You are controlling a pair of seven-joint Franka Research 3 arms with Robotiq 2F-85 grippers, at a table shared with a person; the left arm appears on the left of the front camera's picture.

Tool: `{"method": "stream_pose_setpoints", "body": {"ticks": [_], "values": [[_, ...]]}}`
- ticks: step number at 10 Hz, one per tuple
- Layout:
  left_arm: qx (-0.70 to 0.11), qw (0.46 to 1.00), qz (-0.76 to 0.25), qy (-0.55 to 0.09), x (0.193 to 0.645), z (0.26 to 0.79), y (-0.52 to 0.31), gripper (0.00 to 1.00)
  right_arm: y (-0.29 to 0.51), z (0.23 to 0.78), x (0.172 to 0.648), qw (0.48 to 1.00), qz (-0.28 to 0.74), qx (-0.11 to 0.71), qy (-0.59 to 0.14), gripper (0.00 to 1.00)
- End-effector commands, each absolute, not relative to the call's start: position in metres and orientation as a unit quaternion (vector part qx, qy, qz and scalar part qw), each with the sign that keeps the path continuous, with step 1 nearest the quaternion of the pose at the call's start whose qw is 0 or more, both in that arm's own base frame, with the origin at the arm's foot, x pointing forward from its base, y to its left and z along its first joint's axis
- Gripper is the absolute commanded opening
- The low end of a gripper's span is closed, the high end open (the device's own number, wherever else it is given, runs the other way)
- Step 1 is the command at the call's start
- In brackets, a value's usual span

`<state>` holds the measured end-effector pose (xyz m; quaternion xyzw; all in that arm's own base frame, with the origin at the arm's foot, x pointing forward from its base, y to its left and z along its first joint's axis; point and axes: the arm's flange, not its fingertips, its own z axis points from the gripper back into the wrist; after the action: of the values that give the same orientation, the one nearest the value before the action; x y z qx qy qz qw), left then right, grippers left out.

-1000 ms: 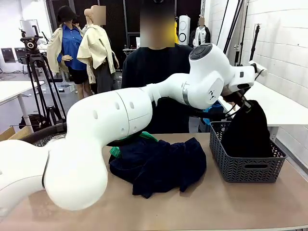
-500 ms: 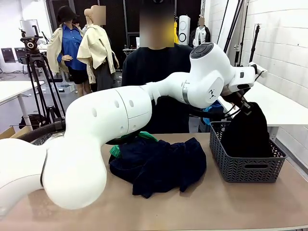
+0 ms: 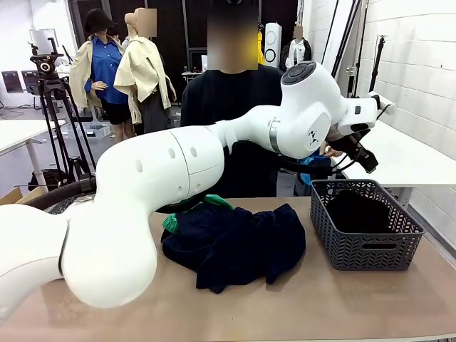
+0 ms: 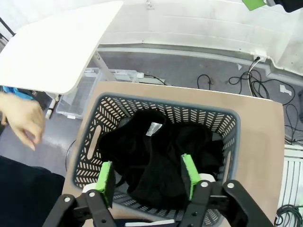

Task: Sort the tops and bottoms.
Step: Sort the clothes according to human instructions.

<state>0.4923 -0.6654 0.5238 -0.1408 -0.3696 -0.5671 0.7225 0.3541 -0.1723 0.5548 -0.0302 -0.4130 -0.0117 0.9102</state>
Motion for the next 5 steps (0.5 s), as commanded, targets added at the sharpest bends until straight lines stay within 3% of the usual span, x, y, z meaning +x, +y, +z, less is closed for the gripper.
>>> {"method": "stream_pose_setpoints", "body": {"ticks": [1,2,5], "values": [[-0.111,0.719,-0.598,-0.335,0.503,0.548,-0.662,1.00,-0.174,0.553,0.355,0.910,-0.013,-0.026,-0.413,1.00],[-0.067,0.717,-0.615,-0.321,0.507,0.573,-0.635,1.00,-0.174,0.553,0.355,0.910,-0.013,-0.026,-0.413,1.00],[0.121,0.766,-0.533,-0.338,0.514,0.648,-0.479,1.00,-0.174,0.553,0.355,0.910,-0.013,-0.026,-0.413,1.00]]}}
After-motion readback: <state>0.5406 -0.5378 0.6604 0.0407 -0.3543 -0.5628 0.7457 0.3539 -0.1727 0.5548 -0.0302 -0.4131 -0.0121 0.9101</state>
